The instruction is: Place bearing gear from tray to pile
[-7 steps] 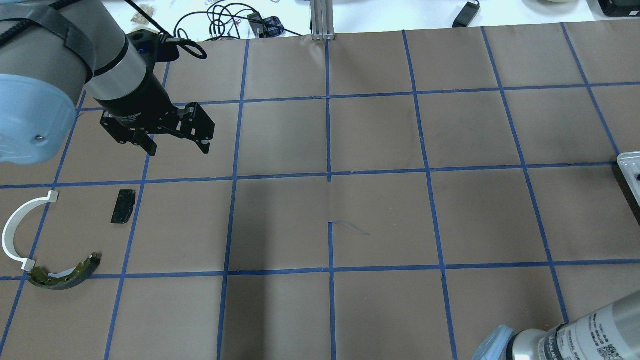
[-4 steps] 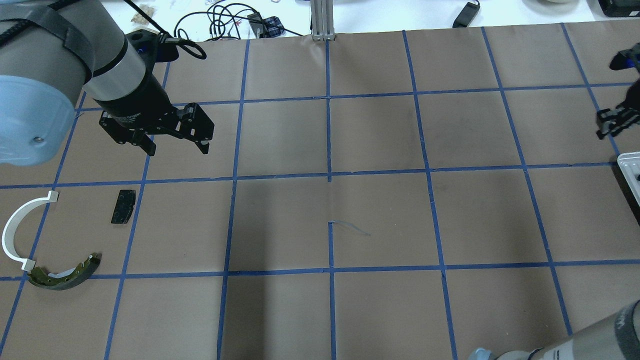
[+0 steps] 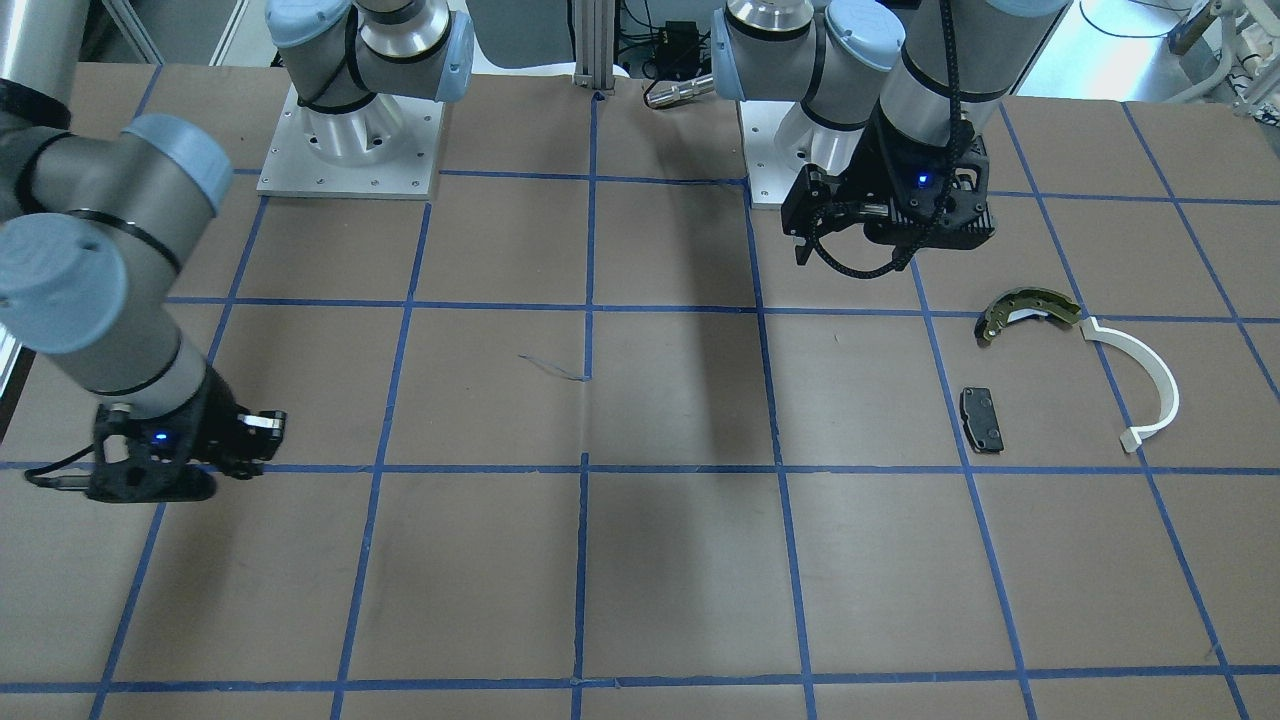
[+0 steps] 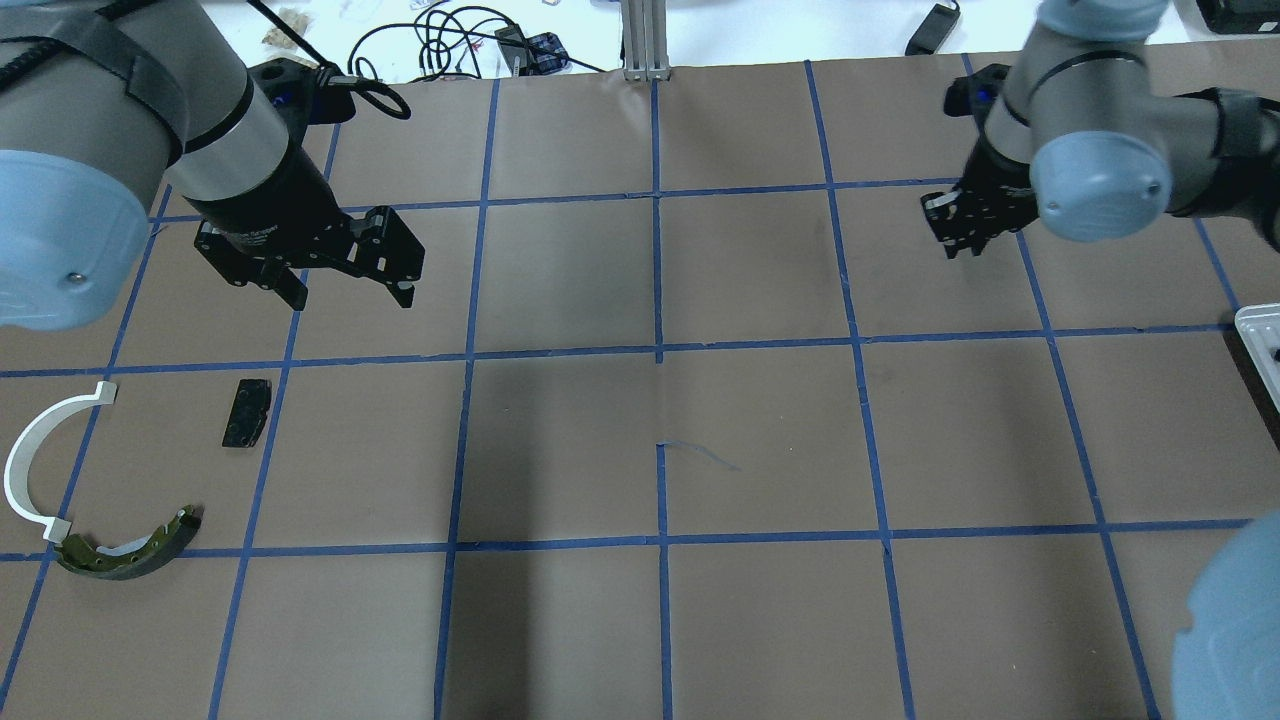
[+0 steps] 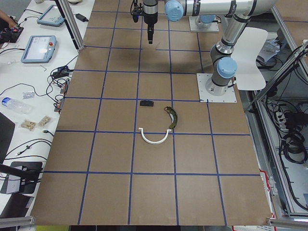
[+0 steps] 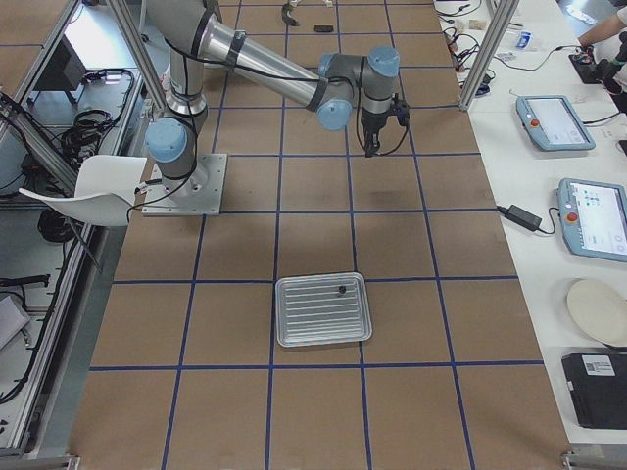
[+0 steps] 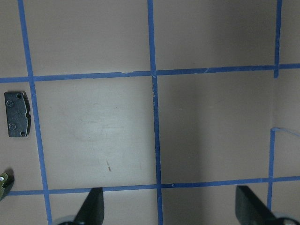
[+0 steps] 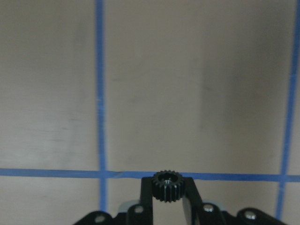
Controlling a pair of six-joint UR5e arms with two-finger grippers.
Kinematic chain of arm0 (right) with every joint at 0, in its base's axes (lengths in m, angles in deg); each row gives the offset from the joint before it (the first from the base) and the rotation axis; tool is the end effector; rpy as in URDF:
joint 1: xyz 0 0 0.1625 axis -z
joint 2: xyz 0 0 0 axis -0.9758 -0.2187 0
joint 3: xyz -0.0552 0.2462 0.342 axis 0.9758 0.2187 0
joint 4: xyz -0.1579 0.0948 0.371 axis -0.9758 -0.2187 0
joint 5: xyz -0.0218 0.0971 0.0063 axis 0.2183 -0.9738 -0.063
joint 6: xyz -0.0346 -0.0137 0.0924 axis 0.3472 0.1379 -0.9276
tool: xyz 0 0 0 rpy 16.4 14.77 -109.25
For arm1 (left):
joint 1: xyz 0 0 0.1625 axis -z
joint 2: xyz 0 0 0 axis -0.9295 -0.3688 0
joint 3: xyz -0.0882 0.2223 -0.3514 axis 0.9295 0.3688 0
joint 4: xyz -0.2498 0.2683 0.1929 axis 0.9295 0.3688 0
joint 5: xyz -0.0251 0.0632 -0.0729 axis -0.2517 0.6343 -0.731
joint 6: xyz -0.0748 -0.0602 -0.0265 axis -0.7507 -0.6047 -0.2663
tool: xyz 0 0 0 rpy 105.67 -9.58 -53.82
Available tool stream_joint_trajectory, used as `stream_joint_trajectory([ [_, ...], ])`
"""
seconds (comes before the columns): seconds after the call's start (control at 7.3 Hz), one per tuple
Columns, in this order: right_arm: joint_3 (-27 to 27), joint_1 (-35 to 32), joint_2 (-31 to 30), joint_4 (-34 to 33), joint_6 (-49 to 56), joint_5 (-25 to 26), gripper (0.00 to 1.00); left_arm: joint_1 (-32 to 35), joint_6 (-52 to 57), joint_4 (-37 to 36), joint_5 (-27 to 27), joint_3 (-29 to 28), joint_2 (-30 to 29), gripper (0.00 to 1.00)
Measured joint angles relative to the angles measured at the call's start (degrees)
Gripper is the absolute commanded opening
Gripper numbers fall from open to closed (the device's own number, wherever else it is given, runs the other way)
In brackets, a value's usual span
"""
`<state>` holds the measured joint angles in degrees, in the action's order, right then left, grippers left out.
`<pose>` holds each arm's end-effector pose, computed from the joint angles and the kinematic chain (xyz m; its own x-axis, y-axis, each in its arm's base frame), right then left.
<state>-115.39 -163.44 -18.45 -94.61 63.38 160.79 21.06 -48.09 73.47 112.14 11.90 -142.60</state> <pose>0.0887 -0.5935 0.2986 -0.9979 -0.0478 0.0448 -0.0486 0.9987 -0.0172 -0.1299 -0.4671 0.4585 -0.9993 0.0338 0.0152 0.0341 0.9993 0.0167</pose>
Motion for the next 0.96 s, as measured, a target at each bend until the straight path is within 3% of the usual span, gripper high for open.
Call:
stream_joint_trajectory([
  [0.41, 0.1, -21.0, 4.4, -4.2, -26.8, -2.1, 0.06, -0.3, 0.1, 0.0, 0.6, 0.0, 0.0, 1.00],
  [0.68, 0.0, -29.8, 10.3, -10.7, -39.6, -2.3, 0.40, -1.8, 0.1, 0.0, 2.2, -0.1, 0.0, 1.00],
  [0.82, -0.2, -31.7, 12.0, -12.5, -41.8, -2.3, 0.99, -2.6, 0.1, -0.1, 2.5, -0.1, -0.1, 1.00],
  [0.96, -0.2, -32.4, 12.5, -13.3, -42.3, -2.4, 1.00, -3.1, 0.1, -0.3, 2.6, -0.2, -0.2, 1.00],
])
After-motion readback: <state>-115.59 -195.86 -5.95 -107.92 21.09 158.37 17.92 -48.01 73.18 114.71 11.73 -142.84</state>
